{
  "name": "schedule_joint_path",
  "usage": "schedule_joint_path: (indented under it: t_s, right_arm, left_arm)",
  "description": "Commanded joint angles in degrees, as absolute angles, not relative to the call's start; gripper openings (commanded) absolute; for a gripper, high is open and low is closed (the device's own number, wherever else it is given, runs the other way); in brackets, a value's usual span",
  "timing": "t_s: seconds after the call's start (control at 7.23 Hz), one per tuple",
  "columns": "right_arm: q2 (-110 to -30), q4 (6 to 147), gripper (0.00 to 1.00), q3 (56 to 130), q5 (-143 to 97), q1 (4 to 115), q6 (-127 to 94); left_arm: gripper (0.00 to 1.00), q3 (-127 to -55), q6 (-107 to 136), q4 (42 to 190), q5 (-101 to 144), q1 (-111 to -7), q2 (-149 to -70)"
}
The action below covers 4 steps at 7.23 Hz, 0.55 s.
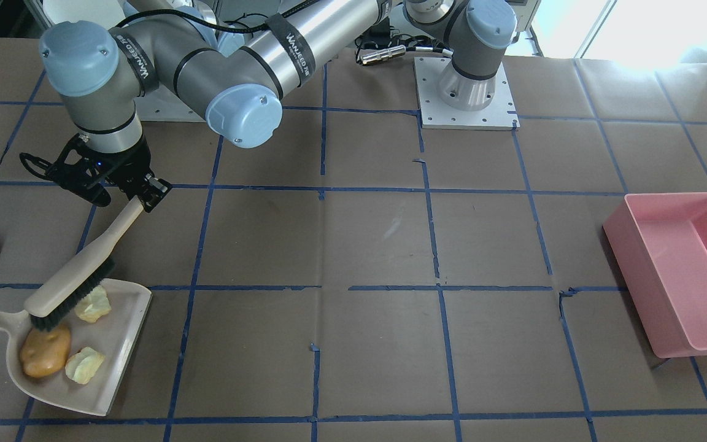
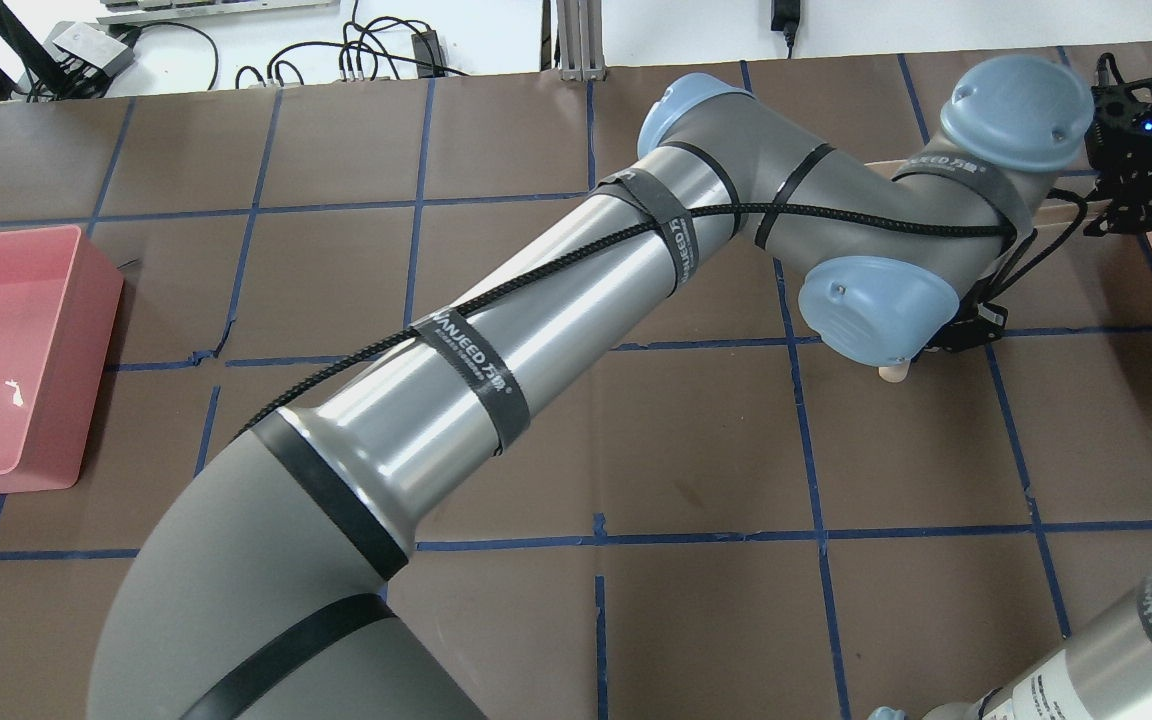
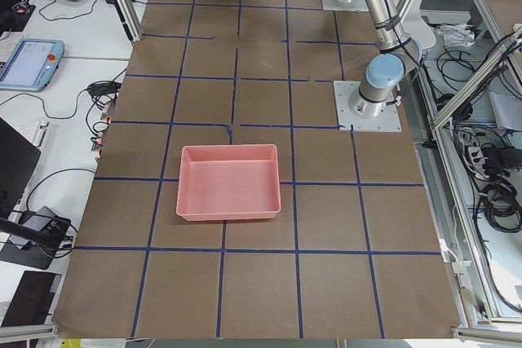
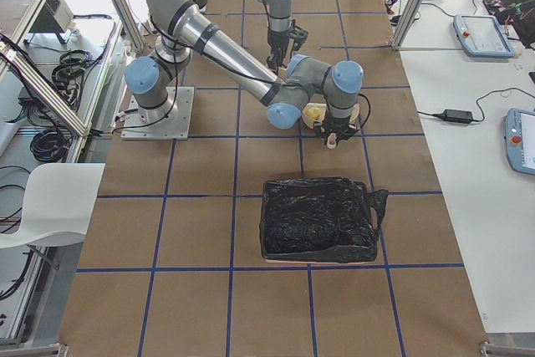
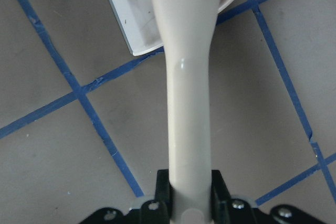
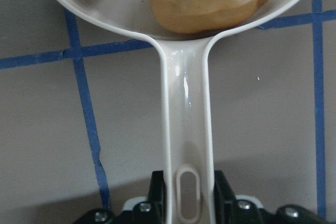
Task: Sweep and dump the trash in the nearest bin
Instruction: 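Sweep the potato and cubes into the dustpan with the left gripper's brush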
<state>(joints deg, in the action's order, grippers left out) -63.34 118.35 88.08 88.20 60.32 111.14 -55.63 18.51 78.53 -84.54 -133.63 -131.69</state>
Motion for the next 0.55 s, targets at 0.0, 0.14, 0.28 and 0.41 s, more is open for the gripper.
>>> schedule_joint_path:
  t_s: [0.0,0.14,0.28,0.41]
  right_arm:
    - [-63.37,118.30,0.00,88.15,85.09,58.81,110.21]
    - [-63.37,118.13,0.00,88.33,83.77,57.23,110.21]
    - [-63.63,117.95,0.00,87.98,82.72,55.65,110.04]
    - [-63.89,117.78,0.00,87.63,82.44,54.42,110.04]
  left_arm:
    - [0.00,-65.06,18.54,82.10,-84.99,-128.61,-123.01]
    - [0.00,-73.22,18.28,82.09,-85.08,-125.28,-116.17]
    - [0.00,-81.22,18.72,81.31,-84.90,-123.50,-109.93]
    - [0.00,-89.13,18.89,81.39,-84.64,-121.75,-105.17]
